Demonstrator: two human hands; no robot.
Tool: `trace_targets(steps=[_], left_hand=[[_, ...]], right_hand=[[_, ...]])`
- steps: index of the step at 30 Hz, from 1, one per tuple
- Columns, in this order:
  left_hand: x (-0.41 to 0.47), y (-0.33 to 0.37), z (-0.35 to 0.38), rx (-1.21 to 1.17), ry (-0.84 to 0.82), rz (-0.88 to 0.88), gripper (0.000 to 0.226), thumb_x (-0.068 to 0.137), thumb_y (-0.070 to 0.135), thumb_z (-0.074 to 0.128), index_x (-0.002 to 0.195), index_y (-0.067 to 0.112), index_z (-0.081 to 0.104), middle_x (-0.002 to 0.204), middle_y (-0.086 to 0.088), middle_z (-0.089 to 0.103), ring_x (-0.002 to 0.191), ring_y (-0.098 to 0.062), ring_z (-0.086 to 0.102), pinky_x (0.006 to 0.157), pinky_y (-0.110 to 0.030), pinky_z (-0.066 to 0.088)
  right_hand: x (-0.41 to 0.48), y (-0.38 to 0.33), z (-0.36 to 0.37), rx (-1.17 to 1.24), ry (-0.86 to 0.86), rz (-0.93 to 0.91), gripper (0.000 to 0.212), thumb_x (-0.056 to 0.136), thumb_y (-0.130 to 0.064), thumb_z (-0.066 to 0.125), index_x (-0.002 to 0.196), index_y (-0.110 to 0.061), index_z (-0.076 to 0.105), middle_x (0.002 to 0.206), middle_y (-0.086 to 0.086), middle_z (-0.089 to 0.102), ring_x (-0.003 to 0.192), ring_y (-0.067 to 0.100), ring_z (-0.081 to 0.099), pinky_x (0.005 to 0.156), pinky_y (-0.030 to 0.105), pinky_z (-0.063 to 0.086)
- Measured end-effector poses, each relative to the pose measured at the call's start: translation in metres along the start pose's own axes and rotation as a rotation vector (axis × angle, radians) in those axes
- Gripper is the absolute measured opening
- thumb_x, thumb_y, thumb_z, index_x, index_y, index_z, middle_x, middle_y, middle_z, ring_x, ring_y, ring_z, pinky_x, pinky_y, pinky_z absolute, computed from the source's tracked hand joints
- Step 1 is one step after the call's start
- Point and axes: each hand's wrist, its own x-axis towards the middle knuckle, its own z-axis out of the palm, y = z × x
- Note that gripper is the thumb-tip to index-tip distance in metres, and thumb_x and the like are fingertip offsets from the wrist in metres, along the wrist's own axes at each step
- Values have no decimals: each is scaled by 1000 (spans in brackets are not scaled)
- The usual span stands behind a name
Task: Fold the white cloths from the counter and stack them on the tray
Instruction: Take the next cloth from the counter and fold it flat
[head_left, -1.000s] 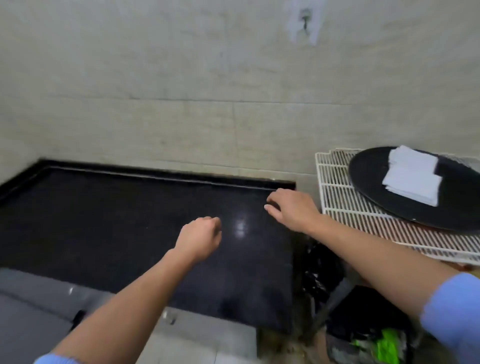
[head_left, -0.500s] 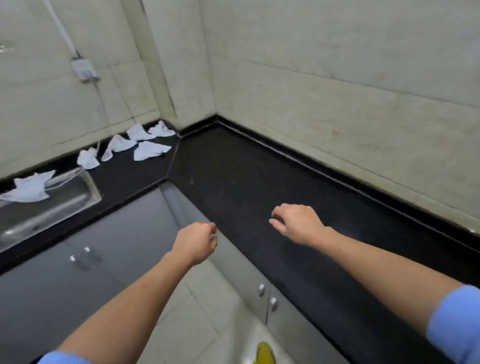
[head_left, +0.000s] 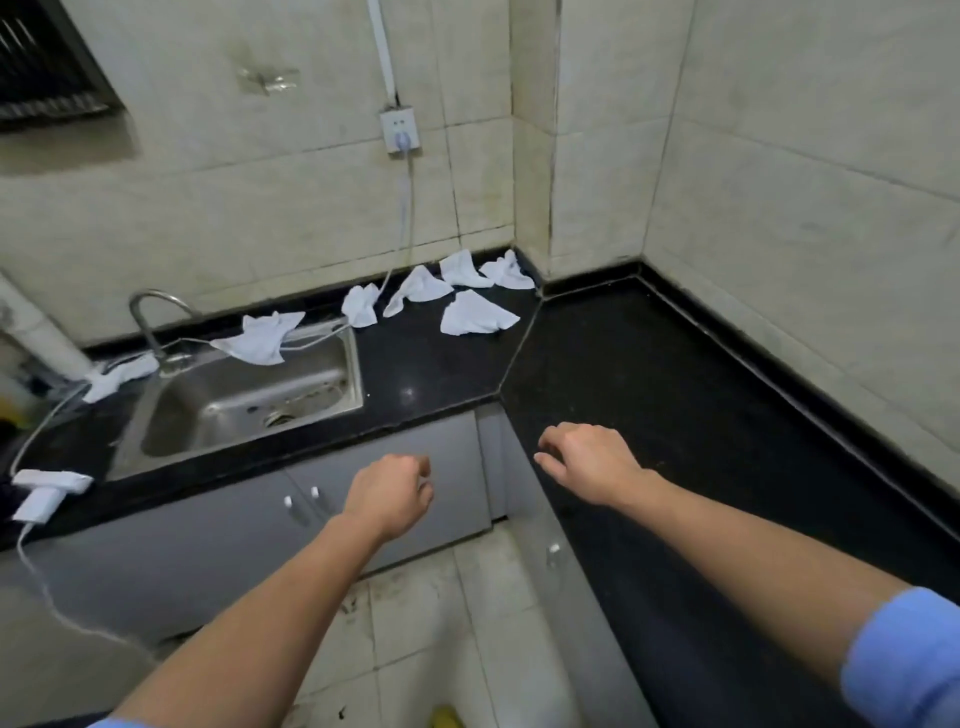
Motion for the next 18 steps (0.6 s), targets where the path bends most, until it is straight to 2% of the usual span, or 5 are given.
trace_targets(steps=[5, 8, 13, 18], left_hand=[[83, -53, 2, -36, 23, 8, 26, 89, 32, 49, 111, 22, 60, 108, -4, 67, 104, -28, 59, 79, -34, 46], [139, -85, -6, -54, 31, 43, 20, 88, 33, 49, 100, 22, 61, 103, -3, 67, 97, -28, 60, 74, -35, 47], [223, -132, -22, -59, -10, 83, 18, 90, 32, 49, 100, 21, 60, 104, -3, 66, 98, -28, 60, 76, -36, 47], [285, -158, -9, -145, -72, 80, 17, 88, 34, 50, 97, 24, 61, 102, -2, 67, 95, -25, 62, 77, -34, 49]], right_hand=[[97, -3, 20, -11, -48, 16, 33, 95, -47, 43, 112, -24, 60, 110, -1, 63, 96, 22, 62, 77, 38, 51], [154, -1, 26, -14, -79, 72, 32, 95, -46, 44, 113, -25, 59, 111, -2, 63, 98, 22, 62, 78, 37, 50], [234, 3, 29, 5, -94, 177, 29, 94, -46, 46, 112, -27, 58, 109, -3, 62, 97, 20, 61, 71, 33, 45], [290, 16, 43, 9, -152, 241, 27, 94, -45, 46, 111, -27, 57, 108, -2, 62, 98, 21, 61, 76, 35, 49]])
